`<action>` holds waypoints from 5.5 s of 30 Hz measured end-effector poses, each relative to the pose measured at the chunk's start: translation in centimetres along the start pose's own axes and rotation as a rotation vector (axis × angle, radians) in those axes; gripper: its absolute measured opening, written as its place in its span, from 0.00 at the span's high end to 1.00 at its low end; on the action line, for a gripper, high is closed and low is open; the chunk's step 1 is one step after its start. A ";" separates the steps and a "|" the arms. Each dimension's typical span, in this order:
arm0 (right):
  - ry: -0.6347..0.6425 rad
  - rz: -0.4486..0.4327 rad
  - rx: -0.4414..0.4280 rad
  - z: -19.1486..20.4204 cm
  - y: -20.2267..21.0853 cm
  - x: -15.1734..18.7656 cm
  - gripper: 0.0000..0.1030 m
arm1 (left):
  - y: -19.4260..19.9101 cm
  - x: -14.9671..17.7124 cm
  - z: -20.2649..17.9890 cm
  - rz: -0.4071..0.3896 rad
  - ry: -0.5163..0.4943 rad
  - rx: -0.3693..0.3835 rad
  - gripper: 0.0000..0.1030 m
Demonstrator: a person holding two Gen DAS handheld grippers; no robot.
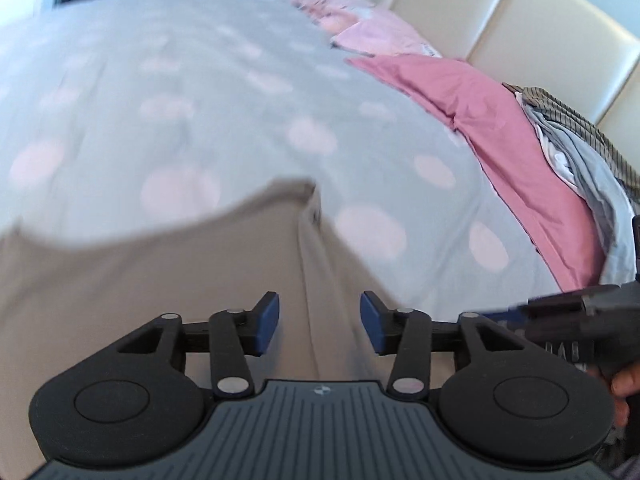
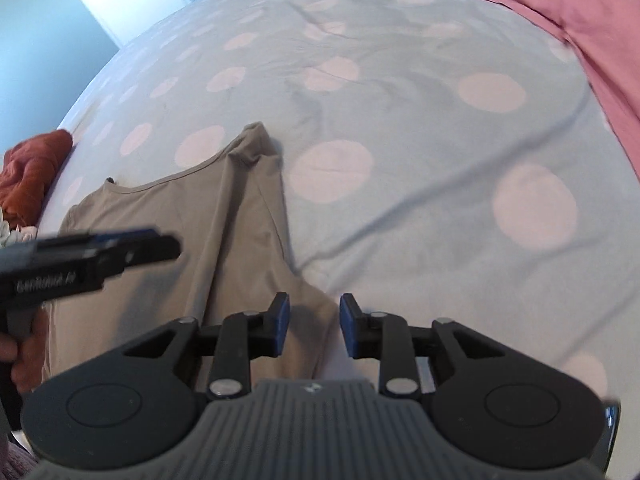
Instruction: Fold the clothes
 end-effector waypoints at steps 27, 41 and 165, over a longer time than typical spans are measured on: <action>-0.108 -0.006 -0.065 -4.0 -1.5 -1.6 0.87 | -5.4 -3.7 4.6 0.021 0.147 0.231 0.76; 0.145 0.050 -0.152 5.0 0.0 2.2 0.88 | 0.6 4.9 -1.1 0.089 0.049 0.094 0.71; 0.180 0.034 0.032 6.3 12.7 23.4 0.71 | 17.0 28.2 -4.7 0.150 -0.006 0.027 0.85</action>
Point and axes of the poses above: each gripper's, at about its wrist camera, not at the fingertips, and y roughly against the way its jaws point, z to its left, x to its underside, the point moved 3 cm from there along -y, roughly the way its jaws point, and after that the axes turned 7 degrees about y, right-handed, at the moved point
